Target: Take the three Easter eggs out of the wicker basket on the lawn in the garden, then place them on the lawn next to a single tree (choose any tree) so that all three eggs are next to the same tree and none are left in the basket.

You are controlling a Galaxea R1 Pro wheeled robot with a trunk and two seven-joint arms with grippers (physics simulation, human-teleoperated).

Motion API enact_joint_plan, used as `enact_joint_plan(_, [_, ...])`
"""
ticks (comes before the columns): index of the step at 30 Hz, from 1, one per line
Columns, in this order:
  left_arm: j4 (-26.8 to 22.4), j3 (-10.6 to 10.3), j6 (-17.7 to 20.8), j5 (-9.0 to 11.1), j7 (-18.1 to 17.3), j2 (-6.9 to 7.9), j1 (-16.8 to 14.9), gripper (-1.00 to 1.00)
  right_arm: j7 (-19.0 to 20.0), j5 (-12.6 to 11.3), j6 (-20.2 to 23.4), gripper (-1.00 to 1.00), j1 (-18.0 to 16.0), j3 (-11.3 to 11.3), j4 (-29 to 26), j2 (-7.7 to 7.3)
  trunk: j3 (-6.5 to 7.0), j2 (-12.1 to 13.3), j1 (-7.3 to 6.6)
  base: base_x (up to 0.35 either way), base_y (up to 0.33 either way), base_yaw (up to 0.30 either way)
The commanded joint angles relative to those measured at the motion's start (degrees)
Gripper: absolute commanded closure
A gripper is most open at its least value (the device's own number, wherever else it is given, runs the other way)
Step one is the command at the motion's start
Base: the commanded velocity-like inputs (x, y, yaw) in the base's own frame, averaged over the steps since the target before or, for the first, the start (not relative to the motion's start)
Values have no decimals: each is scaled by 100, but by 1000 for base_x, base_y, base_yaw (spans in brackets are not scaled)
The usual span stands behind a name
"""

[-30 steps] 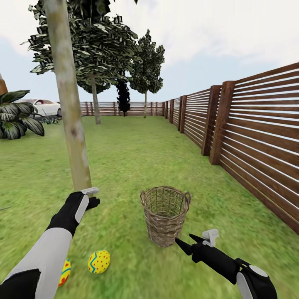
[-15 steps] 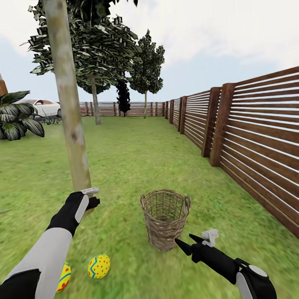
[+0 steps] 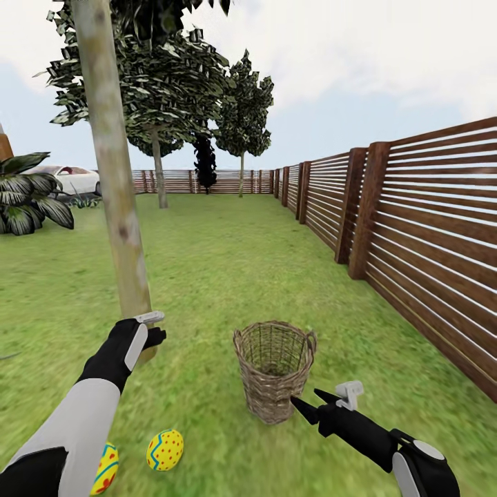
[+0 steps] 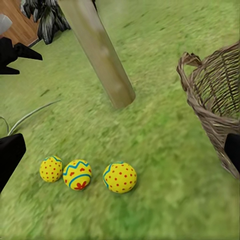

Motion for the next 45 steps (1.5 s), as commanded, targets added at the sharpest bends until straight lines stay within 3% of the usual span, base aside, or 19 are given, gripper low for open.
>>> enact_joint_plan(1, [-6,0,18,61,45,0,-3,-100,8,-36,42,-100,-4,-6,-1,0,12,39,-24,0,0,0])
enact_joint_plan(45, [-6,0,18,61,47,-1,-3,-100,6,-35,42,-100,-4,7,0,2,802,1803,-990,0,0,0])
